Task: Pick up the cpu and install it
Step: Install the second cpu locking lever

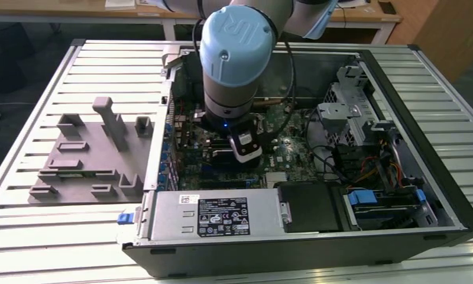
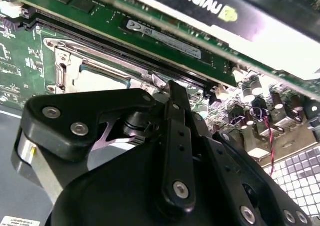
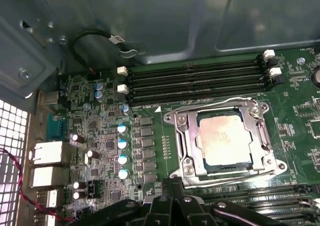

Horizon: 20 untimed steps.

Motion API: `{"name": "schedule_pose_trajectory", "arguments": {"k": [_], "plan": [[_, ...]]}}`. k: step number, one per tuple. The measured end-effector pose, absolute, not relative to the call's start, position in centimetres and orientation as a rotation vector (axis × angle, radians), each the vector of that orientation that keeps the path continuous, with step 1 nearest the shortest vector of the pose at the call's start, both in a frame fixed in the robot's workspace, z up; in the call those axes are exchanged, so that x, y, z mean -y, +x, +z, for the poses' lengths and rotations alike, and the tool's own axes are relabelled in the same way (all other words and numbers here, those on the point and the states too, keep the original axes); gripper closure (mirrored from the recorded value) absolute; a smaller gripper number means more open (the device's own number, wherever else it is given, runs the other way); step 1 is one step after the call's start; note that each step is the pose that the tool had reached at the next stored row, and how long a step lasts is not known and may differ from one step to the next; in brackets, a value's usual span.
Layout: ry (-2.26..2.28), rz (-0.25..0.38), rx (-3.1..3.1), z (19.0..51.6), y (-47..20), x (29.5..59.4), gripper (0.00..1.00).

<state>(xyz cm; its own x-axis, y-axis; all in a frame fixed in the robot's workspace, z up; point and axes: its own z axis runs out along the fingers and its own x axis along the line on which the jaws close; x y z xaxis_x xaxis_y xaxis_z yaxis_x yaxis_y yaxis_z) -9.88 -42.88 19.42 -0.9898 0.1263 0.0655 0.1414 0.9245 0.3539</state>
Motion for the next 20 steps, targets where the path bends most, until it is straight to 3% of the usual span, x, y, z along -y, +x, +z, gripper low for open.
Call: {"name": "schedule_pose_trajectory", "arguments": {"k": [20], "plan": [[-0.213,-0.564,3.041,19.2,-8.2,42.9,0.89]]}}
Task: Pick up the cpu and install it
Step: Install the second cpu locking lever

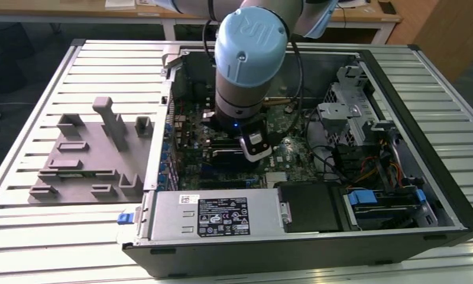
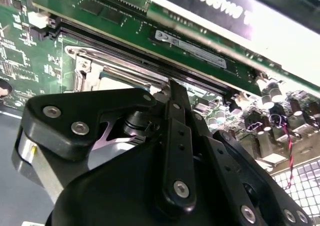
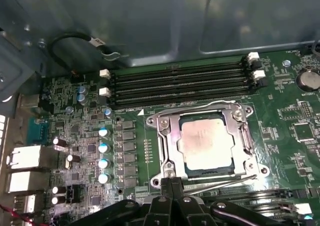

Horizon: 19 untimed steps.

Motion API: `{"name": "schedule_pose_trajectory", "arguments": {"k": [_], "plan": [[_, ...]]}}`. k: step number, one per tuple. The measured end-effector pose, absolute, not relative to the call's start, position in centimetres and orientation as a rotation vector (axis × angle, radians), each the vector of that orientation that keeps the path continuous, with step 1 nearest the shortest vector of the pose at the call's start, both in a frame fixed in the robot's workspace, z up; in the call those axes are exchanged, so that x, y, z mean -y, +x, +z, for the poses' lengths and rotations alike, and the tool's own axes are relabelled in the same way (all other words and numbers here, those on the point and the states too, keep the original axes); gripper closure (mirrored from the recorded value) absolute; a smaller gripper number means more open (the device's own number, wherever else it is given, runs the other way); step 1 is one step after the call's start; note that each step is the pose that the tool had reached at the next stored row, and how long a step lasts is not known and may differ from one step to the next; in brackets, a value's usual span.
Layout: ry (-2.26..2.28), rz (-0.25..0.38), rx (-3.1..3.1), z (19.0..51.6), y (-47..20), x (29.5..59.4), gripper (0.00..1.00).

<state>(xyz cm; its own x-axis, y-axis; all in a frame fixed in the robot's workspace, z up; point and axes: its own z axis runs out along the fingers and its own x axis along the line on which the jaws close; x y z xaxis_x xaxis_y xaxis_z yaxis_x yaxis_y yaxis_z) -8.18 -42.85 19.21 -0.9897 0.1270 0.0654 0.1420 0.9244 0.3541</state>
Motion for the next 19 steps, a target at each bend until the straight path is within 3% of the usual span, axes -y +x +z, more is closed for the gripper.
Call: {"name": "schedule_pose_trajectory", "arguments": {"k": [19], "plan": [[-0.212,-0.567,3.041,18.8,-9.3,43.1,0.89]]}}
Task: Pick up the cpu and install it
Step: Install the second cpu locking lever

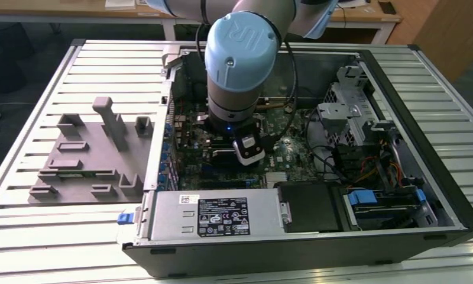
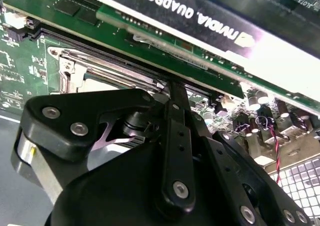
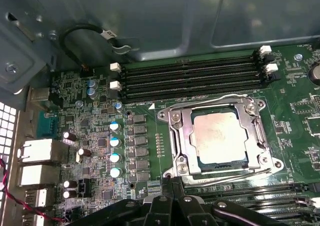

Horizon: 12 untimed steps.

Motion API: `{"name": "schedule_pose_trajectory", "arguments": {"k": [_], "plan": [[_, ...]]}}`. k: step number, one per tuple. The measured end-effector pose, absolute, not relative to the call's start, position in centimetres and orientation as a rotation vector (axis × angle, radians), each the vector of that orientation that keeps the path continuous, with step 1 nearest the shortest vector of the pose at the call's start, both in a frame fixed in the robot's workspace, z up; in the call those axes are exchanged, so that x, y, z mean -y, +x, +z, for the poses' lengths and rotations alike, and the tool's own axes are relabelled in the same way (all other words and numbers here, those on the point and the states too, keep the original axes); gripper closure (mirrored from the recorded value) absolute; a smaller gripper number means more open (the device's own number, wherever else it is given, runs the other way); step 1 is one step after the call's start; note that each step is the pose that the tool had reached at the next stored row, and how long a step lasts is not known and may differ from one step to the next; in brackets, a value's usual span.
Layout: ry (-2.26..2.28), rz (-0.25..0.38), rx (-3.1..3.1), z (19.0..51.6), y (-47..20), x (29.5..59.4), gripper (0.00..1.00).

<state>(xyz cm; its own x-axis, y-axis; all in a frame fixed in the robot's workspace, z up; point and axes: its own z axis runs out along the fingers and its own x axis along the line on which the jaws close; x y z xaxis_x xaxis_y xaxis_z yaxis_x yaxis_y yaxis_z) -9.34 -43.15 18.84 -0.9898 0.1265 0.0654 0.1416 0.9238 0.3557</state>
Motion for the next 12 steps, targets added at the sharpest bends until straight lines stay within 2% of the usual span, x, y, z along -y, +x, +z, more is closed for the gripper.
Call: {"name": "schedule_pose_trajectory", "arguments": {"k": [12], "plan": [[-0.212,-0.567,3.041,18.62,-9.37,42.93,0.89]]}}
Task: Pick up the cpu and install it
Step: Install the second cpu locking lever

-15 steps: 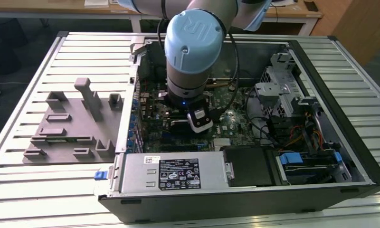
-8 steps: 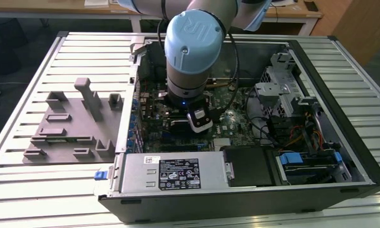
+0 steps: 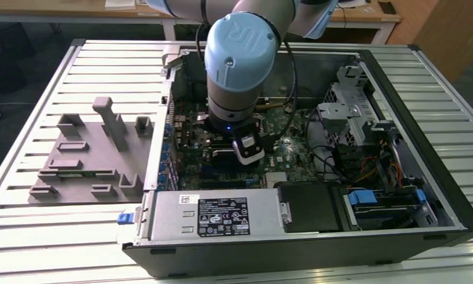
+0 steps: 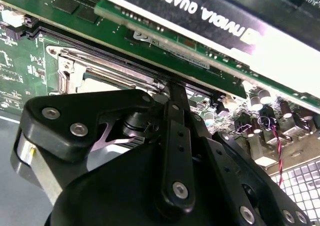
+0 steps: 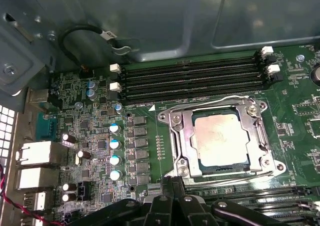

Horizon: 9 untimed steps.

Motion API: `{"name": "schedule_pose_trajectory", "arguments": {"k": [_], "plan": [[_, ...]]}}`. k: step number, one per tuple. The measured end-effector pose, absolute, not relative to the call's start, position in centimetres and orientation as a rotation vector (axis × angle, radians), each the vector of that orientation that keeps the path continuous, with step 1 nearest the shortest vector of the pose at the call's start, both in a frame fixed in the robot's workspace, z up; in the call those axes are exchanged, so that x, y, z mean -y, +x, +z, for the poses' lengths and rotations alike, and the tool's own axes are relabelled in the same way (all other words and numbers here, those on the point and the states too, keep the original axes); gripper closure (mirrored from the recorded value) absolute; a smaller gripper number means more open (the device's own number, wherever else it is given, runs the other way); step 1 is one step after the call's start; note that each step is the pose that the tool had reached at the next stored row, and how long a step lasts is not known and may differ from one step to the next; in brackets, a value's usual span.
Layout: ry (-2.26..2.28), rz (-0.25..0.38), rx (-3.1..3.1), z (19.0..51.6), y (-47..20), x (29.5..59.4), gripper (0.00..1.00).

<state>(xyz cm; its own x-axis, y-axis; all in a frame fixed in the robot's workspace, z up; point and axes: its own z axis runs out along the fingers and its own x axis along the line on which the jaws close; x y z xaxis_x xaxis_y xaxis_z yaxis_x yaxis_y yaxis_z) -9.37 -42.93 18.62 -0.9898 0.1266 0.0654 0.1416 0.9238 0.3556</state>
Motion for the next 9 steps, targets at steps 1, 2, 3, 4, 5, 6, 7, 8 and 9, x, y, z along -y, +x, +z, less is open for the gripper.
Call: {"name": "schedule_pose_trajectory", "arguments": {"k": [1,2,3,4,5,6,7,8,9], "plan": [[-0.212,-0.566,3.041,18.61,-9.38,42.90,0.89],[-0.212,-0.566,3.041,18.58,-9.39,42.87,0.89],[-0.212,-0.566,3.041,18.56,-9.41,42.82,0.89],[-0.212,-0.567,3.041,18.53,-9.42,42.78,0.89],[-0.212,-0.567,3.041,18.50,-9.43,42.75,0.89],[-0.212,-0.568,3.041,18.47,-9.46,42.72,0.89],[-0.212,-0.568,3.041,18.45,-9.47,42.70,0.89],[-0.212,-0.567,3.041,18.44,-9.48,42.70,0.89],[-0.212,-0.567,3.041,18.43,-9.50,42.69,0.89]]}}
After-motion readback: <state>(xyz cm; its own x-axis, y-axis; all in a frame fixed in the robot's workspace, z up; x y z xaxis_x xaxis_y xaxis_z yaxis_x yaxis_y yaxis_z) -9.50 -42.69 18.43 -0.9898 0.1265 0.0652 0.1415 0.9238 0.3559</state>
